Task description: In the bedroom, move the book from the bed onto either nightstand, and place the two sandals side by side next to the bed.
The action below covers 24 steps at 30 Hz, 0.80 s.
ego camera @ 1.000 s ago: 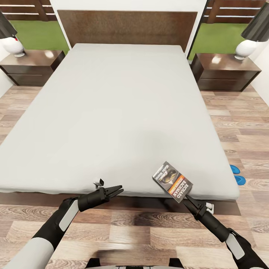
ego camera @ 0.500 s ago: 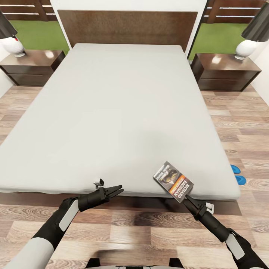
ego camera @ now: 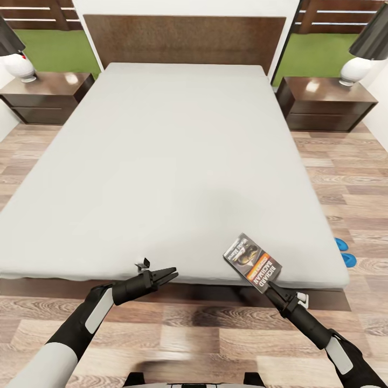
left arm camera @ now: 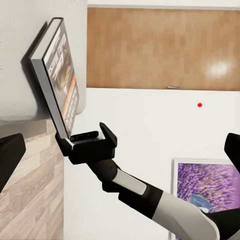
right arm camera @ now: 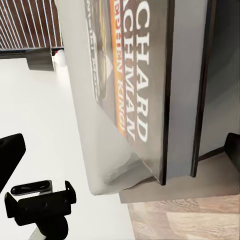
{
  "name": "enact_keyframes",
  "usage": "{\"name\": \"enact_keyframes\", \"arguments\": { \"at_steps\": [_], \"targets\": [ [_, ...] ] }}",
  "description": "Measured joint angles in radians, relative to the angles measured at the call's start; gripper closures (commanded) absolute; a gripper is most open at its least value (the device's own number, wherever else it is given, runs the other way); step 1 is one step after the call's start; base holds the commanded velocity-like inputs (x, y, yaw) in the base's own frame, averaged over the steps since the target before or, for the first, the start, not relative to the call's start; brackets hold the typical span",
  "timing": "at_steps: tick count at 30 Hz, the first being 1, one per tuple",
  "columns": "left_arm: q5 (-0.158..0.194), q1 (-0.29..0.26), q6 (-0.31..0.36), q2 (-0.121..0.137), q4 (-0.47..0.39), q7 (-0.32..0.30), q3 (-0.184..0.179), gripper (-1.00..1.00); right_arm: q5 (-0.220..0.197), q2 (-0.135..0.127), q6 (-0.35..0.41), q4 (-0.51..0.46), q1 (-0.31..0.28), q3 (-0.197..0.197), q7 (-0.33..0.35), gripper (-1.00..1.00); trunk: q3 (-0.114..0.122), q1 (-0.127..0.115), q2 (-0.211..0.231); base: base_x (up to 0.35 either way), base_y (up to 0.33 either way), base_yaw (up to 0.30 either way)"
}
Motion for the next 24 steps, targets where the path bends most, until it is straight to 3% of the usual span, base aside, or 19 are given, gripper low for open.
{"name": "enact_keyframes", "arguments": {
  "at_steps": [24],
  "targets": [
    [0.000,0.000,0.000,-0.001,0.000,0.000,0.000,-1.00,0.000,0.000,0.000,0.000,0.000,0.000,0.000,-1.00,0.000,0.000,0.000,0.006,0.005,0.000]
  ]
}}
